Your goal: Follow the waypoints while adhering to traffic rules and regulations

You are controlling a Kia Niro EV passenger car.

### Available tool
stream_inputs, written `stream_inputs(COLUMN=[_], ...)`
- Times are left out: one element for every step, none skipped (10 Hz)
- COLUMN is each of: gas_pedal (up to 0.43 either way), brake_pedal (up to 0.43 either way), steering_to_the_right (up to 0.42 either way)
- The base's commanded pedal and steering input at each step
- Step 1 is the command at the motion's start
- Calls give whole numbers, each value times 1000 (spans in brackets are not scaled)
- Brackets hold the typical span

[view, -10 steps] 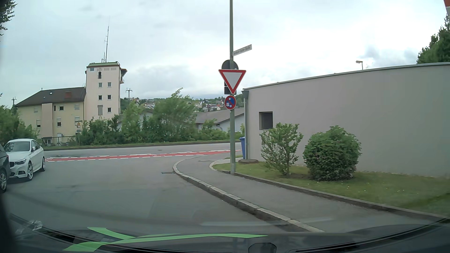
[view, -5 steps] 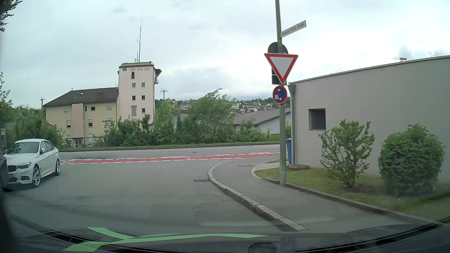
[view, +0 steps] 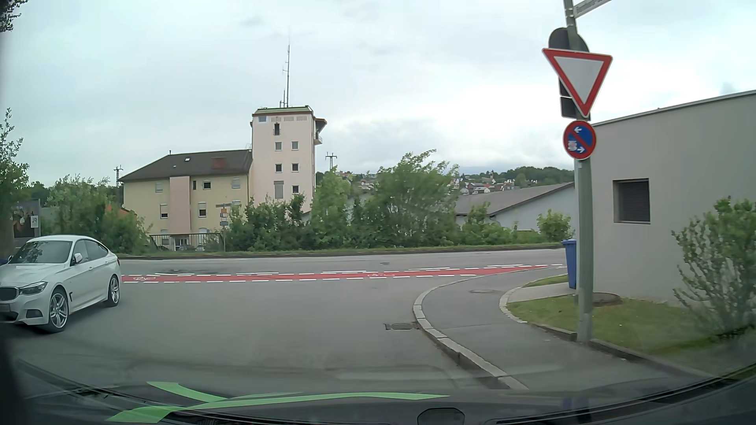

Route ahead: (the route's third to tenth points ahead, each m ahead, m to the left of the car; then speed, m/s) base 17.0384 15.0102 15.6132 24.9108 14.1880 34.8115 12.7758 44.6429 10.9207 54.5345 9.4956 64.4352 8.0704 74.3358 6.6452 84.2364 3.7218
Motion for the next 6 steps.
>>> stream_inputs(gas_pedal=[0,0,0,0,0,0], brake_pedal=[171,177,183,189,195,195], steering_to_the_right=[-253,-249,-241,-224,-206,-183])
